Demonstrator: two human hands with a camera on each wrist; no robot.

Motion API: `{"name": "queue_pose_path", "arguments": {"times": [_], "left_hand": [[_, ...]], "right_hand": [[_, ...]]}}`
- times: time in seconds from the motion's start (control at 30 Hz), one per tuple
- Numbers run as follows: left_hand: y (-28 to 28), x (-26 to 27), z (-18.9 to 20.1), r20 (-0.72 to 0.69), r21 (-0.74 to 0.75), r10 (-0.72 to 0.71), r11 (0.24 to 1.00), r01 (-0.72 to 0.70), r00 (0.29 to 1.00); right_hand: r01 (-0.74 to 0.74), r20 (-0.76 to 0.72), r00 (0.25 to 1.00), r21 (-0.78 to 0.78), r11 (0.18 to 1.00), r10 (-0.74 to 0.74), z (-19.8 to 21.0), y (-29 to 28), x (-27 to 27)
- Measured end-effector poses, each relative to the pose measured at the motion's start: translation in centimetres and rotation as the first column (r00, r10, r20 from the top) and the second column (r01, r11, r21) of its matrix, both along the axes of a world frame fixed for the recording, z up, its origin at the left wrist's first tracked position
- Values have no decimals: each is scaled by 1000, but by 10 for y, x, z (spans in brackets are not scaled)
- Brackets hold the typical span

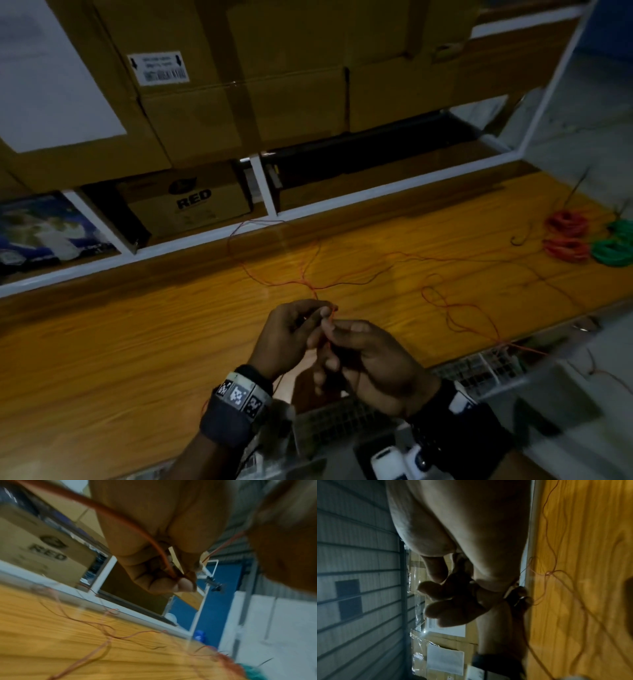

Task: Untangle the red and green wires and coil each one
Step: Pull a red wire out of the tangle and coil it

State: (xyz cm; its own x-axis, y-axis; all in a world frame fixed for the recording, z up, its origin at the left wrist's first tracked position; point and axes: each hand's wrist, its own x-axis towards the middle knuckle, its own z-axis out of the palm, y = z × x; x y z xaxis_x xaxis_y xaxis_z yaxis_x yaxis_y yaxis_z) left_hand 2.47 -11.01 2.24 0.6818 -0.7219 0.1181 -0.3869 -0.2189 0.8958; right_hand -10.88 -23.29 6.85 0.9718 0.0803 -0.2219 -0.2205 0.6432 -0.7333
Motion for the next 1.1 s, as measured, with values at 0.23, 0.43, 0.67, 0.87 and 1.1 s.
{"name": "queue_pose_path", "arguments": {"times": [0.23,0.43,0.67,0.87,1.1], "left_hand": [[56,-12,6,-232,-97,-137,988,117,963],[142,6,-9,-153,-27,-10,1000,6,988],[184,34,21,370,92,61,991,-102,927],[182,52,41,417,-2,39,999,-42,908],[151,45,54,266,-262,-12,961,84,964]], "right_hand": [[431,164,890,5,902,-426,43,34,46],[526,415,846,-749,403,-334,7,68,66],[59,81,993,-967,247,80,-23,116,72],[-142,-88,990,-567,811,111,-9,116,70],[-396,60,888,-406,824,456,11,85,47]]}}
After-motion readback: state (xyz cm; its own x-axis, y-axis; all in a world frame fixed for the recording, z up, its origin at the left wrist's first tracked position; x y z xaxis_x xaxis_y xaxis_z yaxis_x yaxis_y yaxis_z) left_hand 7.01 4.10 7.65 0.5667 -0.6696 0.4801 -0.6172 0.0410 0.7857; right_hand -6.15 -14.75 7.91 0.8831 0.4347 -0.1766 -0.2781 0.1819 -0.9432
